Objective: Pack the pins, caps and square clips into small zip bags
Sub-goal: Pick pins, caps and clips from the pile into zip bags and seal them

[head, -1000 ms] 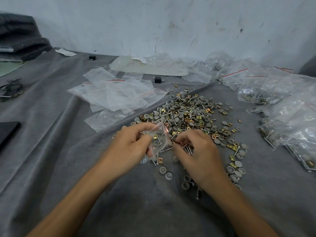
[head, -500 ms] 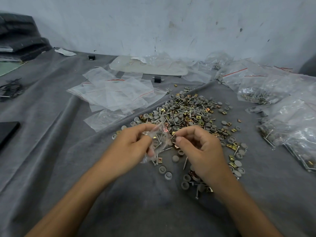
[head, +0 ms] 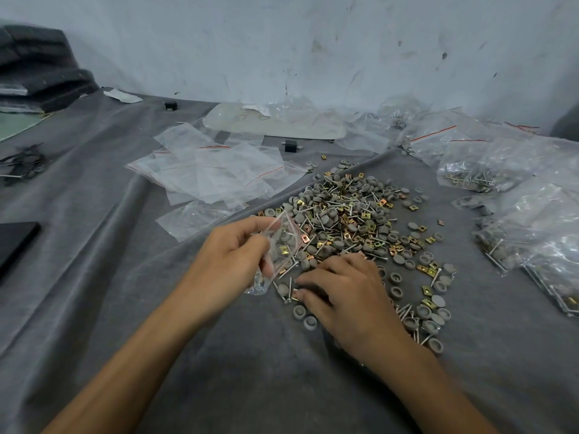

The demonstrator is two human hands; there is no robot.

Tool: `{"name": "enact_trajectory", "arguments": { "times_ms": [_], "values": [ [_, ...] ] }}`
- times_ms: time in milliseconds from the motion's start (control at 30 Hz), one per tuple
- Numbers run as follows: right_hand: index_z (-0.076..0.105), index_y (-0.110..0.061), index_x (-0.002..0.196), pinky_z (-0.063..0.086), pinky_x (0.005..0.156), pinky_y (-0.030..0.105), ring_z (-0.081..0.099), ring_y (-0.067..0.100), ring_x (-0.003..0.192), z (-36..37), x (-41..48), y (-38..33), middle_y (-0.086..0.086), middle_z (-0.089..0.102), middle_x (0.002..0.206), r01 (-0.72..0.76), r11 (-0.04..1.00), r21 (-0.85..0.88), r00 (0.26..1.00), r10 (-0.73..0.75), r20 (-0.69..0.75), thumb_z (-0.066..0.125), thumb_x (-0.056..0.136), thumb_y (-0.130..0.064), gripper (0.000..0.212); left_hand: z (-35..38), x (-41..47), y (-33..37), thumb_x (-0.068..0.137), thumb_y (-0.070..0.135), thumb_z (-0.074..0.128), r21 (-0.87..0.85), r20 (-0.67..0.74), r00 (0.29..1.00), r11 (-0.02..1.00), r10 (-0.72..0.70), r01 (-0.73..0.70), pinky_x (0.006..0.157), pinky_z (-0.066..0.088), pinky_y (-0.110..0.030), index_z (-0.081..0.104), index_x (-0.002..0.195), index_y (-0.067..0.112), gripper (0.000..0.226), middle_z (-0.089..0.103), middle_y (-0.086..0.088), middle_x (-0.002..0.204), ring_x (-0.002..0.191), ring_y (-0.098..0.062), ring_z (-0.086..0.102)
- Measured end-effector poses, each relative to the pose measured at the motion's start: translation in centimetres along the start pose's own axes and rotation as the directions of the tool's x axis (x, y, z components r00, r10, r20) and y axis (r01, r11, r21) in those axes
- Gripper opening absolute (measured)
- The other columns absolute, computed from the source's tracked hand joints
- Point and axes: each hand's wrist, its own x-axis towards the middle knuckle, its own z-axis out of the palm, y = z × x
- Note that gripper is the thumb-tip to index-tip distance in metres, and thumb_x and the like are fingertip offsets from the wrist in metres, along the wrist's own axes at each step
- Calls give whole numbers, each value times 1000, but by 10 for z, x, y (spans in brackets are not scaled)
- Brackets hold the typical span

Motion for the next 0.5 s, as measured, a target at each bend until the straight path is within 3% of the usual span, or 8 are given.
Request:
{"name": "enact_trajectory", "arguments": {
  "times_ms": [233,367,500],
  "values": [
    [73,-34,112,41,95,40,50,19,106,-1,0,-4,-13,66,105,-14,1000,-17,999,15,47,65,93,-42,22,0,-1,-3,98,9,47,3,2,1000,1000,13,-13,49,44,-19,69,108,39,39,68,-1,58,51,-7,50],
    [65,-34,100,35,97,35,43,12,105,-3,0,-3,-18,61,103,-51,999,-1,996,51,68,62,94,-45,14,0,1,-6,97,10,47,9,8,1000,1000,13,-14,49,44,-19,69,109,39,39,68,-1,59,51,-7,50],
    [62,-36,100,35,95,33,41,10,102,-6,1,1,-19,58,101,-85,996,12,995,84,48,56,96,-44,10,0,2,-8,87,22,47,9,28,999,999,40,-40,49,45,-19,69,110,40,36,69,-1,60,49,-6,50]
  ]
}}
